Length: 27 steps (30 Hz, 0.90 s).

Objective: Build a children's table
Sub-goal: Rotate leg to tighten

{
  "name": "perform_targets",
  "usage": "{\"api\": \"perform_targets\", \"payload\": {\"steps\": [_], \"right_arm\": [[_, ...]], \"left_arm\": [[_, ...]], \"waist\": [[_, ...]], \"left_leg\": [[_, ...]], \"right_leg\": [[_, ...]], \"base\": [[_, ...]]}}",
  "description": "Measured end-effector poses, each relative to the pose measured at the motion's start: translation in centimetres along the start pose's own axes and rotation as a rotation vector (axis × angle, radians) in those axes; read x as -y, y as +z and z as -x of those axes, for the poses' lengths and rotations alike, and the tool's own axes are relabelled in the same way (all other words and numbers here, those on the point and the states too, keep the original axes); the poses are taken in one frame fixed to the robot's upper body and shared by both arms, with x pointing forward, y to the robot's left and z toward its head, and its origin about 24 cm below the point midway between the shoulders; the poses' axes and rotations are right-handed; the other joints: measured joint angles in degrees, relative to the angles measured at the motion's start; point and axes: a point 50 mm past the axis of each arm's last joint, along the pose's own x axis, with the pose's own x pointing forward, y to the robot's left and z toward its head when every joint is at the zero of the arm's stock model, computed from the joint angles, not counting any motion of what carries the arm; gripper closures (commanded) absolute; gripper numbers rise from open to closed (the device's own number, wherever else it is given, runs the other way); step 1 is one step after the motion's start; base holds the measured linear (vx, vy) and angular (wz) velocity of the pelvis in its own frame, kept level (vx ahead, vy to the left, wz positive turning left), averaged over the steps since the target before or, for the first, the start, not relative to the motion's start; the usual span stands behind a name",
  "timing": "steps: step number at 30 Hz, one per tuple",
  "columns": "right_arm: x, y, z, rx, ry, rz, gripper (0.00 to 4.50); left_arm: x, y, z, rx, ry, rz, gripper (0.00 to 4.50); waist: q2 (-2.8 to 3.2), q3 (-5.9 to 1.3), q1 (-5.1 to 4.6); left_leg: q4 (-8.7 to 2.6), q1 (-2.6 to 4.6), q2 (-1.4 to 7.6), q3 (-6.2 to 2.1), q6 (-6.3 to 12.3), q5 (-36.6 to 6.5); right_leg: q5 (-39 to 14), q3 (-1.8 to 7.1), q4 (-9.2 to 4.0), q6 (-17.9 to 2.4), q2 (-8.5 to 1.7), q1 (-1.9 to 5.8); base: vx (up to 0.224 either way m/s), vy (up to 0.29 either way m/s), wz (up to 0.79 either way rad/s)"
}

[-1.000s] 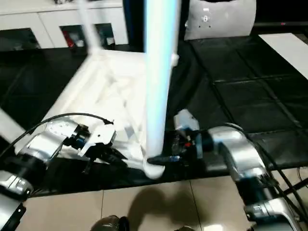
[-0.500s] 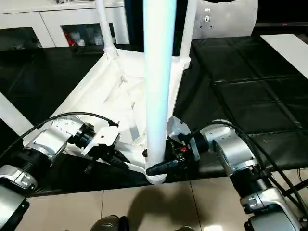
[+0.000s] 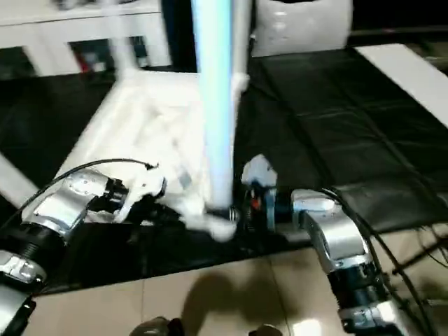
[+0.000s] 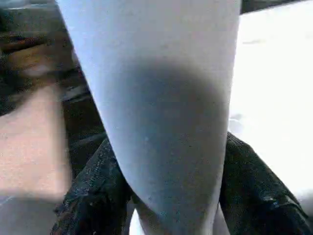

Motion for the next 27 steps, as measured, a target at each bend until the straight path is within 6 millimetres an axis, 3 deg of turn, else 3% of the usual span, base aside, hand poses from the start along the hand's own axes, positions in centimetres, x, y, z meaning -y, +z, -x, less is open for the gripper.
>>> {"api": "perform_targets", "payload": {"steps": [3, 11, 13, 15, 17, 24, 27], "right_arm": [[0.5, 0.1, -0.3, 0.025, -0.187, -0.021, 2.45], [2.0, 0.7, -2.5, 0.107, -0.759, -0.096, 2.49], [2.2, 0.8, -2.8, 0.112, -0.836, -0.107, 2.49], [2.0, 0.7, -2.9, 0.126, -0.877, -0.106, 2.49], [1.9, 0.7, -2.9, 0.135, -0.887, -0.105, 1.81], [1.0, -0.6, -3.1, 0.139, -0.870, -0.164, 1.34], [0.5, -1.3, -1.7, 0.138, -0.812, -0.158, 1.04]], "left_arm": [[-0.2, 0.6, -1.1, 0.022, 0.079, 0.027, 4.50], [-1.0, 3.3, -5.2, 0.055, 0.319, 0.062, 4.50], [-1.0, 3.7, -5.8, 0.055, 0.340, 0.060, 4.50], [-1.1, 3.9, -6.0, 0.053, 0.340, 0.051, 4.50], [-1.1, 3.9, -5.9, 0.053, 0.335, 0.040, 4.50], [-1.2, 3.4, -4.9, 0.043, 0.306, -0.022, 4.50], [-1.1, 2.9, -4.2, 0.047, 0.255, -0.068, 4.50]], "waist": [[0.00, -0.01, -0.86], [0.04, -0.08, -0.92], [0.04, -0.08, -0.89], [0.04, -0.08, -0.86], [0.04, -0.08, -0.86], [0.08, -0.06, -0.99], [0.07, -0.06, -0.70]], "left_leg": [[-0.20, 0.05, -0.02, 0.00, -0.05, 0.02], [-0.54, 0.07, -0.08, 0.00, -0.15, 0.08], [-0.61, 0.07, -0.15, 0.00, -0.15, 0.08], [-0.72, 0.07, -0.17, -0.01, -0.15, 0.08], [-0.78, 0.06, -0.18, -0.02, -0.15, 0.08], [-0.97, -0.01, -0.13, -0.04, -0.24, 0.13], [-1.11, 0.00, -0.10, -0.04, -0.25, 0.14]], "right_leg": [[0.00, 0.00, -0.07, 0.01, 0.02, -0.03], [-0.04, 0.02, -0.27, 0.09, 0.05, -0.04], [-0.06, 0.09, -0.34, 0.12, 0.05, -0.02], [-0.07, 0.08, -0.45, 0.16, 0.05, 0.00], [-0.04, 0.06, -0.48, 0.21, 0.05, 0.00], [-0.03, 0.00, -0.49, 0.80, 0.08, -0.13], [-0.12, -0.07, -0.50, 0.98, 0.08, -0.13]], "base": [[0.000, 0.000, 0.00], [0.000, 0.000, 0.00], [0.000, 0.000, 0.00], [0.000, 0.000, 0.00], [0.000, 0.000, 0.00], [0.000, 0.000, 0.00], [0.000, 0.000, 0.00]]}}
